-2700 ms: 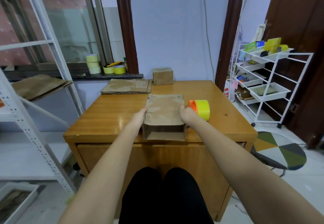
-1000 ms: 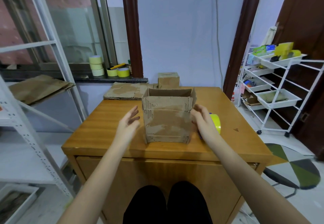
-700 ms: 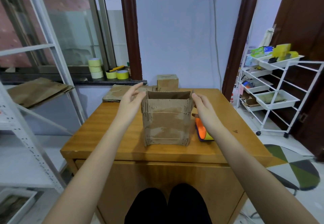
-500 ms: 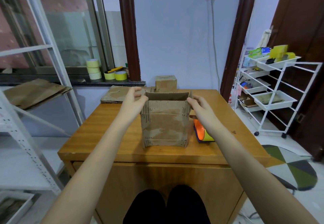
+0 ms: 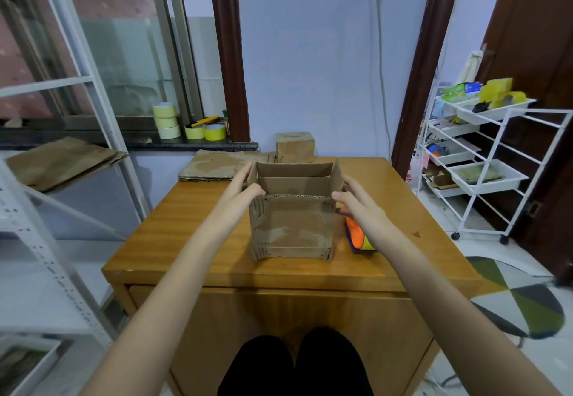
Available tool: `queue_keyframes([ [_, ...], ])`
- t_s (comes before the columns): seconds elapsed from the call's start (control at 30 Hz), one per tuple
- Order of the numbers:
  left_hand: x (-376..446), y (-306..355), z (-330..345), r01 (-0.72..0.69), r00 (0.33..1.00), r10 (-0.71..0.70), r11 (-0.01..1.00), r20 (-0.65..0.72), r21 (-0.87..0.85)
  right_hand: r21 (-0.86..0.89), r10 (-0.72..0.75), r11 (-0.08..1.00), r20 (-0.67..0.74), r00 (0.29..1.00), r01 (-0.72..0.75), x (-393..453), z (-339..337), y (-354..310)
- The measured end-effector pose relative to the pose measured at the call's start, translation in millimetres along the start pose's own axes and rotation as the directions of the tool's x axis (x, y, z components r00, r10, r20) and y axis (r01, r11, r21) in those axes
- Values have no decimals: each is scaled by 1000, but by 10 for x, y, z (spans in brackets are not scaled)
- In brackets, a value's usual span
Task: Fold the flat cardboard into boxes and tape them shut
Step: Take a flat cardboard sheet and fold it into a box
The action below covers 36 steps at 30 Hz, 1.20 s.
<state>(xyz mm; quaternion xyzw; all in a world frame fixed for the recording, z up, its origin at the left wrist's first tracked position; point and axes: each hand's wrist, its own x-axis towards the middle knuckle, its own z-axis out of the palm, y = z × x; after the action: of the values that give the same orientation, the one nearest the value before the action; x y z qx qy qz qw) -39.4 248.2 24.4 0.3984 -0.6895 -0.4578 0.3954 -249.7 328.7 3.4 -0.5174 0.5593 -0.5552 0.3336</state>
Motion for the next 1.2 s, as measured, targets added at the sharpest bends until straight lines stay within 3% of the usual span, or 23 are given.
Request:
queue_keyframes([
  [0.33, -76, -240, 53, 3, 999, -3, 1000, 41, -8, -27, -72, 997, 128, 989, 76, -25, -32, 226],
  [0.9, -50, -268, 75, 5, 1000, -5, 998, 0, 57, -123, -166, 975, 138, 976, 183, -89, 35, 290],
  [1.2, -46, -232, 102, -8, 1000, 8, 998, 0, 67, -339, -252, 893, 171, 952, 297, -35, 2, 339],
])
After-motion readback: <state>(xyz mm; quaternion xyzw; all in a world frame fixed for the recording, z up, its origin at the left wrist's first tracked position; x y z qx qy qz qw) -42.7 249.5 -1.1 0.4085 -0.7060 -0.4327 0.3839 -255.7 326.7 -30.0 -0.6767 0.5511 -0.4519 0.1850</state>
